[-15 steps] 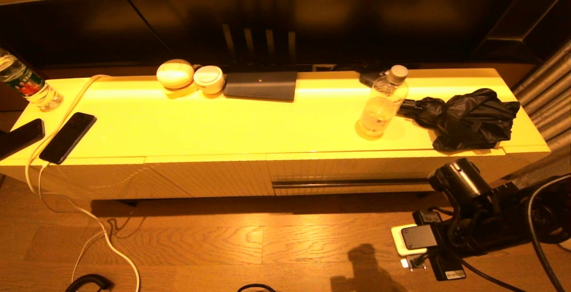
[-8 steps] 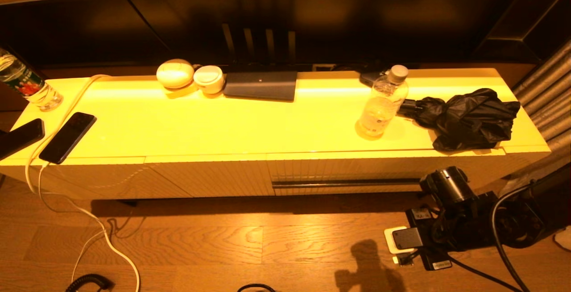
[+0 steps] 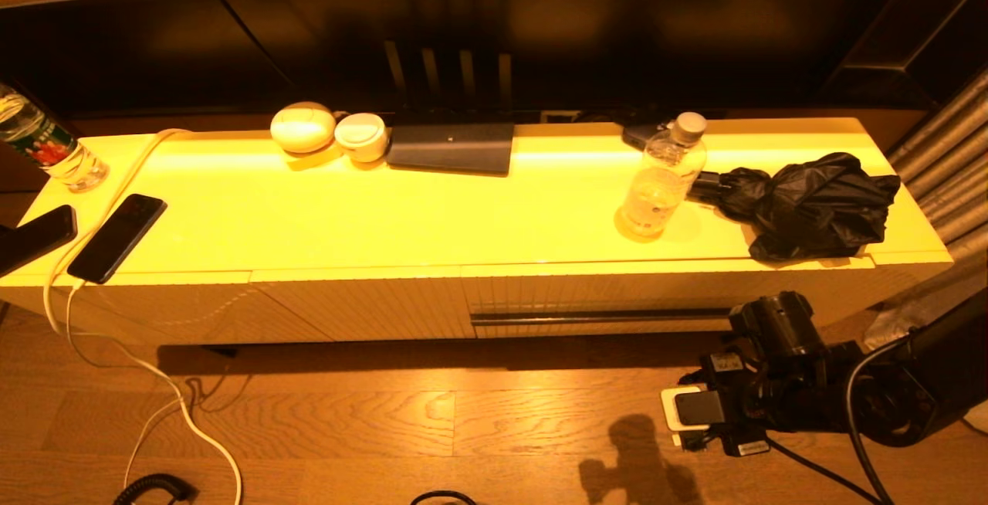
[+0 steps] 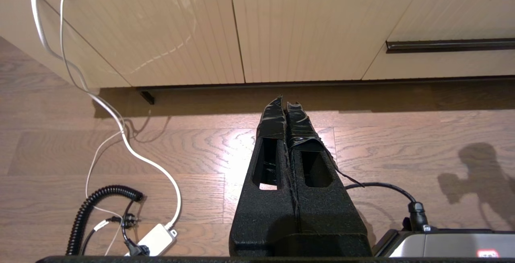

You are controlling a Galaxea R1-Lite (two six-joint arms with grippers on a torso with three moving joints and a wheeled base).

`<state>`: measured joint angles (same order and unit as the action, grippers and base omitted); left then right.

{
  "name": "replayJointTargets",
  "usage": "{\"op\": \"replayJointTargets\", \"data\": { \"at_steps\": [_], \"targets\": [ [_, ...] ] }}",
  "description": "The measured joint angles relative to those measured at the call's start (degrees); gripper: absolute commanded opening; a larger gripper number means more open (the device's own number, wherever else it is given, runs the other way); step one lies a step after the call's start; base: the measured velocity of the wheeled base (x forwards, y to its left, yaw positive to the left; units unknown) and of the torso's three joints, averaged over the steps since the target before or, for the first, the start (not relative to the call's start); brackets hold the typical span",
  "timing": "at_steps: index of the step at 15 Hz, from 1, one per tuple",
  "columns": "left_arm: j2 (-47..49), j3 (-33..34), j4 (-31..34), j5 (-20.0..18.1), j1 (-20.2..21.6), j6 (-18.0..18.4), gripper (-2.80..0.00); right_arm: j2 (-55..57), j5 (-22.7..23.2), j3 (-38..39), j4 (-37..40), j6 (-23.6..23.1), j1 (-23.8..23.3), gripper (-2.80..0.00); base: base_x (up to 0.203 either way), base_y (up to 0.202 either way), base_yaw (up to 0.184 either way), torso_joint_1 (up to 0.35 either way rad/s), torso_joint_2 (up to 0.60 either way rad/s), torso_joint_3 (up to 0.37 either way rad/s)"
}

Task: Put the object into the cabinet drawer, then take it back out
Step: Open the drawer

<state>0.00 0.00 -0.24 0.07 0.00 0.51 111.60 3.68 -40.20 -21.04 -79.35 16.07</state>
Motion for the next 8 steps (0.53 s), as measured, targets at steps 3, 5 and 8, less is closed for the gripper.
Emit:
{"op": "replayJointTargets", "data": {
  "at_steps": [3, 5, 8],
  "targets": [
    [0.0, 0.0, 0.0, 0.0, 0.0, 0.0, -2.80, 0.0, 0.2, 0.6, -3.5, -3.9, -0.3, 0.00, 0.000, 0.000, 0.000, 0.000, 0.00, 0.000],
    [0.0, 0.0, 0.0, 0.0, 0.0, 0.0, -2.80, 0.6, 0.1, 0.3, -4.4, -4.1, -0.6, 0.00, 0.000, 0.000, 0.000, 0.000, 0.00, 0.000],
    [0.0, 0.0, 0.0, 0.0, 0.0, 0.0, -2.80, 2.7, 0.1, -0.3, -7.4, -4.1, -0.9, 0.00, 0.000, 0.000, 0.000, 0.000, 0.00, 0.000]
  ]
}}
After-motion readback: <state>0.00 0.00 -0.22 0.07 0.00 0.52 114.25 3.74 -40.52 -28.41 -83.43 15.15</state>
